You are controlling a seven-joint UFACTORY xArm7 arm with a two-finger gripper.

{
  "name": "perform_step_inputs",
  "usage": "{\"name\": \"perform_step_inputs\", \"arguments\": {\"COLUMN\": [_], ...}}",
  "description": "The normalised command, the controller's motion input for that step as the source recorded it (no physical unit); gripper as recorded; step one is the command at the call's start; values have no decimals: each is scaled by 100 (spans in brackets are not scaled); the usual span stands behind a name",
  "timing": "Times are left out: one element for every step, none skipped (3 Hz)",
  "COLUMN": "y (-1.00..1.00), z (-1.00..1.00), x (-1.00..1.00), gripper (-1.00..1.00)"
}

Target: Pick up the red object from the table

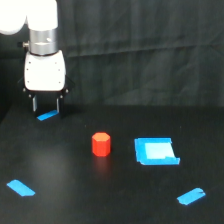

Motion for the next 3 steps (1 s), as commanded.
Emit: {"name": "perform_step_inputs", "arguments": {"y": [11,-4,-74], "z": [-24,-12,-53], "x": [28,30,94], "gripper": [100,100,100]}}
